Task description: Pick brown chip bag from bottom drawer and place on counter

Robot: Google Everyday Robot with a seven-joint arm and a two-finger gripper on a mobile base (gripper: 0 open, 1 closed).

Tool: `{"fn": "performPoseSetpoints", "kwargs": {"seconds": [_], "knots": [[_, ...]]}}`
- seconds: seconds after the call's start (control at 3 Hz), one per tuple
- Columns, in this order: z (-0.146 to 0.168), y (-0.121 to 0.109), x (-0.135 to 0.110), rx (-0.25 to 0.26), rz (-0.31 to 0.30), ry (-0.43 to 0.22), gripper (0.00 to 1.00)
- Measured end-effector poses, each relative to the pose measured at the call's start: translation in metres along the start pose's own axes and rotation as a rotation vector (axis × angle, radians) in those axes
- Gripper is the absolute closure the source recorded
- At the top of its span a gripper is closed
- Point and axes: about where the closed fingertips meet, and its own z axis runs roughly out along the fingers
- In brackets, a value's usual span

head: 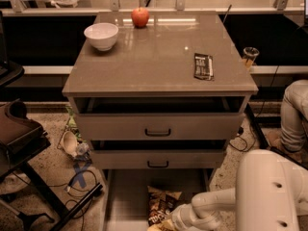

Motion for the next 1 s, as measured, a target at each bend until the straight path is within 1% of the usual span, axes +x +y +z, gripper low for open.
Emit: {"fn": "performPoseSetpoints", "kwargs": {"seconds": [0.33,1.0], "knots": [[-0.045,-0.001,-0.011,-0.006,0.006,-0.027,1.0],[-0.158,-0.006,-0.038,-0.006,-0.025,-0.123,1.0]]}}
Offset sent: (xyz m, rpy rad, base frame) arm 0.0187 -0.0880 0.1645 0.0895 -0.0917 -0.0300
